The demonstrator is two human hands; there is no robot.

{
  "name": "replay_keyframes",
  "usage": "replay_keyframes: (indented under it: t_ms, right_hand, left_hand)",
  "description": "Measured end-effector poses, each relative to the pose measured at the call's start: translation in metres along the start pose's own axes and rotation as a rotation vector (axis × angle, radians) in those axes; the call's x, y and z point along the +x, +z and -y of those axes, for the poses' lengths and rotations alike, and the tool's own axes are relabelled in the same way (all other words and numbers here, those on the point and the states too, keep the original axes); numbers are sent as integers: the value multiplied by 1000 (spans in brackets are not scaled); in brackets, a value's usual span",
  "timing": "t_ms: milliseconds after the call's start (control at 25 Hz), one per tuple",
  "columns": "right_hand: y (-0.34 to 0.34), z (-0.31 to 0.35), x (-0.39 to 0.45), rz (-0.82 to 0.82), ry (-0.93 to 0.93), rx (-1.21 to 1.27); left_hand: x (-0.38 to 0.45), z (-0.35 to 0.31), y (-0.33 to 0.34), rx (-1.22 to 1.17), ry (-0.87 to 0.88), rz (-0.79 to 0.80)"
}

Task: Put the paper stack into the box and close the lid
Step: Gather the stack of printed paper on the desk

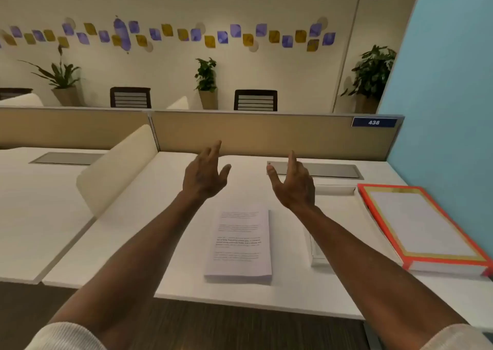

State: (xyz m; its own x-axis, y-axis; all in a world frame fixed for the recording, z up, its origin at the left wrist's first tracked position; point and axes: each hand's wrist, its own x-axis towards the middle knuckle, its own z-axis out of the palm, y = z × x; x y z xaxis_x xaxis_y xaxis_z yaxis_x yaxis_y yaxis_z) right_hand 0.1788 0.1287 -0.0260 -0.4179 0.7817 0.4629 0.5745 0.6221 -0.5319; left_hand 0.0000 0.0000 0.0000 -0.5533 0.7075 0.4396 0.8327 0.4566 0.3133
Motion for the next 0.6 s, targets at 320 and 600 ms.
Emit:
replay_keyframes:
  t_ms: [320,600]
  right_hand:
    - [112,-42,-37,349,336,32]
    - [189,-65,-64,649,644,8]
  left_hand:
    - [-23,66,120,-354,-503,380]
    - [-55,111,187,-398,-770,618]
